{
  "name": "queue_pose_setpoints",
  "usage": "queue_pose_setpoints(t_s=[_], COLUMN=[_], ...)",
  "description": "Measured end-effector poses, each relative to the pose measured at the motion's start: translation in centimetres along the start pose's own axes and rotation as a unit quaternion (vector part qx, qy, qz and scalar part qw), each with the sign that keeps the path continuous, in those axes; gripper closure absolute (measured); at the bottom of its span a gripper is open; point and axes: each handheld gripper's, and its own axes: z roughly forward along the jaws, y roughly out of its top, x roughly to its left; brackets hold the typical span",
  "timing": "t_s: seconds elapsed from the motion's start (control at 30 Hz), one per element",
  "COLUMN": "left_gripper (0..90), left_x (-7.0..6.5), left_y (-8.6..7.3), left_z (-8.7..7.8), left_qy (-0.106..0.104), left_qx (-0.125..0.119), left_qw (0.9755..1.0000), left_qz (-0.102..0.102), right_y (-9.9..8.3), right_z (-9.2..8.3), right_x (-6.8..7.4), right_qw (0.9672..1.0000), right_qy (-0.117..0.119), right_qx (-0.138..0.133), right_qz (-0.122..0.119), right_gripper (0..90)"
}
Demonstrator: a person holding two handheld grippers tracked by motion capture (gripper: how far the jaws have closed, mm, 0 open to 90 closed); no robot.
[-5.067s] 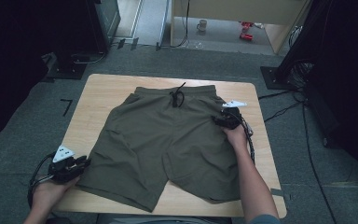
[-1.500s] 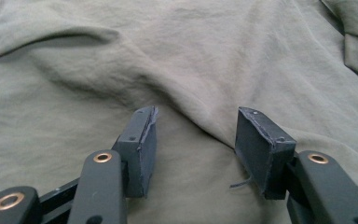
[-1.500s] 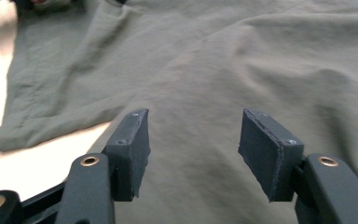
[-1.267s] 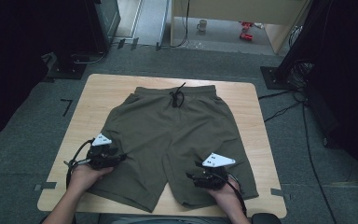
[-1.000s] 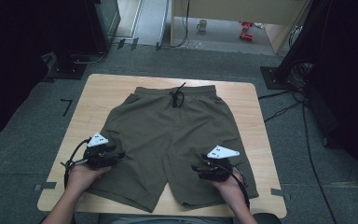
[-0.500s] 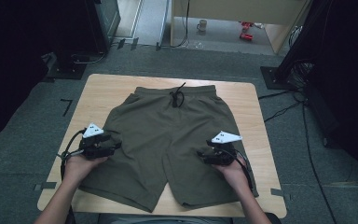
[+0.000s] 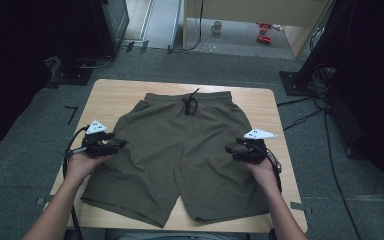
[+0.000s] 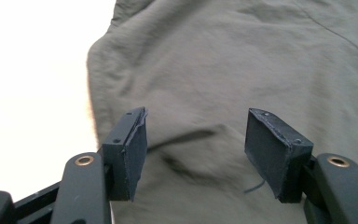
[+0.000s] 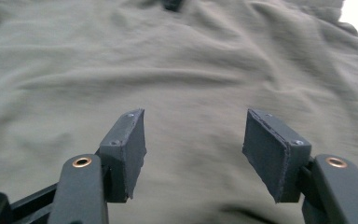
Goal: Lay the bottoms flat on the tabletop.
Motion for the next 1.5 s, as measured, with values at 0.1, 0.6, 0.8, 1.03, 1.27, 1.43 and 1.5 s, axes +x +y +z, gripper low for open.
queue_pose_setpoints(t_s=[0.1, 0.6, 0.8, 1.03, 1.27, 1.43, 1.5], left_gripper=[38.7, 42.1, 44.9, 47.0, 41.5, 35.4, 33.7], left_x=[1.0, 5.0, 6.4, 7.2, 6.5, 5.3, 5.2], left_y=[0.5, 0.4, -0.5, -1.7, -2.1, -1.9, -1.9], left_z=[0.2, 1.2, 1.3, 1.9, 2.2, 2.8, 2.8], left_qy=[0.006, 0.046, 0.070, 0.088, 0.085, 0.085, 0.087], left_qx=[0.000, 0.000, 0.012, 0.023, 0.003, 0.006, 0.007], left_qw=[0.9999, 0.9989, 0.9974, 0.9957, 0.9963, 0.9963, 0.9961], left_qz=[-0.014, 0.010, -0.012, -0.017, -0.015, -0.014, -0.016], right_y=[0.2, -1.3, -2.8, -3.5, -4.0, -3.9, -3.8], right_z=[0.0, -0.9, -1.2, -1.5, -1.0, -0.7, -0.6], right_x=[-1.5, -7.8, -9.8, -10.5, -10.7, -10.2, -10.1], right_qw=[0.9998, 0.9963, 0.9929, 0.9883, 0.9868, 0.9871, 0.9867], right_qy=[-0.016, -0.083, -0.109, -0.143, -0.149, -0.146, -0.147], right_qx=[0.009, 0.005, 0.014, 0.024, 0.023, 0.028, 0.032], right_qz=[-0.002, 0.023, 0.046, 0.050, 0.060, 0.060, 0.062], right_gripper=[39.2, 43.5, 43.8, 44.3, 42.5, 31.1, 26.2])
